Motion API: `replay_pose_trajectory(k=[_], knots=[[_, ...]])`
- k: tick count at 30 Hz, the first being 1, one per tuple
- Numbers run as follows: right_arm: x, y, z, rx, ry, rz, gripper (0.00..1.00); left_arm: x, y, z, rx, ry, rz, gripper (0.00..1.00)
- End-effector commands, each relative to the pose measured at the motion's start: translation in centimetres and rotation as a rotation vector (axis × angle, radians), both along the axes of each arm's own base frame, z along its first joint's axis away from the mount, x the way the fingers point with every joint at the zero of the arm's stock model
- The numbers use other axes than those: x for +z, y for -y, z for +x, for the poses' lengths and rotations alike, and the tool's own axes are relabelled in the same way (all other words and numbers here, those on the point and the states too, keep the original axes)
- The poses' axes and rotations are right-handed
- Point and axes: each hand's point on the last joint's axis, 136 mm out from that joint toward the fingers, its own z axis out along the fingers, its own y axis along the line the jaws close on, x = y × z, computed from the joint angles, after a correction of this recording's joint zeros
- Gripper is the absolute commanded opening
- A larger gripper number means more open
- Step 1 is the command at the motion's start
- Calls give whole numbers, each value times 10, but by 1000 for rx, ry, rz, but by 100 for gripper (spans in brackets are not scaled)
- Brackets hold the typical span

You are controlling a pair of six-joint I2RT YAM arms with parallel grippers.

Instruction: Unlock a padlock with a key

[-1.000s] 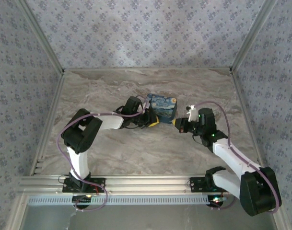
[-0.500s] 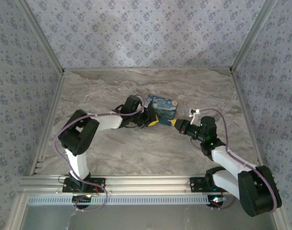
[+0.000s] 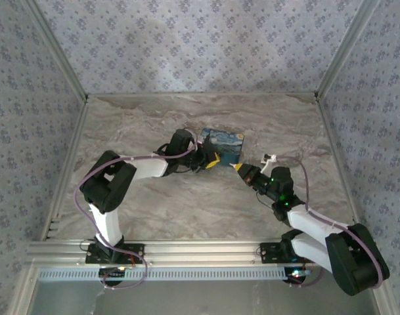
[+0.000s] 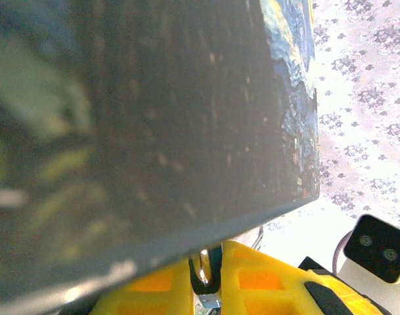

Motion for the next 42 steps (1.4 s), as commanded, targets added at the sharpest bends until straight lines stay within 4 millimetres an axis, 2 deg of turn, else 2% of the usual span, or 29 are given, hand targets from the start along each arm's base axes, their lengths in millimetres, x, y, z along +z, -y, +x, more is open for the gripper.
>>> replay_pose_trajectory(k=[1,10,18,36,42], knots=[[-2,6,6,-85,-50,71,0,27,10,4,8,58,-85,12],[-17,9,6,-172,-157,149,0,29,15,4,18,81,-109,13],[-21,13,8,-233,-231,223,0,31,19,4,20,90,-127,13],[-10,-13,22,-192,-179,235,0,32,24,0,19,92,-159,13],[-4,-15,26,-196,-157,235,0,31,25,0,19,91,-161,12]])
